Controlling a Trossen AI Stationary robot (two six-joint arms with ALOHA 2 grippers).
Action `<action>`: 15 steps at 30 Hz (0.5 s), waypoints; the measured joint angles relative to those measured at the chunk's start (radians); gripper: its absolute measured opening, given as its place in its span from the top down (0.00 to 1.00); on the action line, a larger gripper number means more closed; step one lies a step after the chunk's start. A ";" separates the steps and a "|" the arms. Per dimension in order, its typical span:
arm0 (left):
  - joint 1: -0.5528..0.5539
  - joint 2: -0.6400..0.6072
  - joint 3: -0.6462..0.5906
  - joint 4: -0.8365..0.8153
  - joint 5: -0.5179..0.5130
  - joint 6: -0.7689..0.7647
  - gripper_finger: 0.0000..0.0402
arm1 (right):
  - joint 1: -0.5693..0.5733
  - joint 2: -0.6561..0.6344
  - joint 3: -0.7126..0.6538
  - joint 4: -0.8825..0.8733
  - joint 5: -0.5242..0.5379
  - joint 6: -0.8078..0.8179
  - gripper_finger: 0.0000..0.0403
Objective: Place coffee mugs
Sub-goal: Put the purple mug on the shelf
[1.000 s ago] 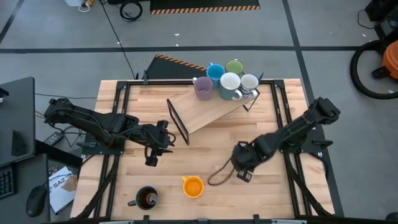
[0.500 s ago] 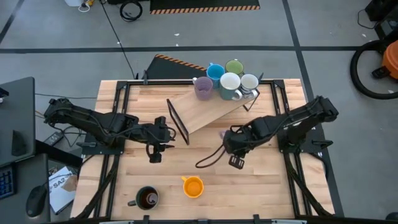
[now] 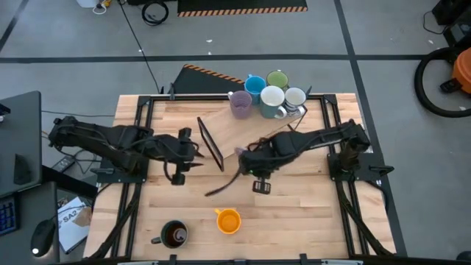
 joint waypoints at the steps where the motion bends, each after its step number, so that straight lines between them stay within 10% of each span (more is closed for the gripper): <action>1: 0.005 -0.009 -0.002 0.000 -0.017 0.008 0.69 | -0.010 0.011 0.029 0.000 0.012 -0.020 0.89; 15: 0.068 -0.051 -0.016 -0.002 -0.057 -0.021 0.69 | -0.173 0.050 0.117 0.071 0.042 -0.226 0.89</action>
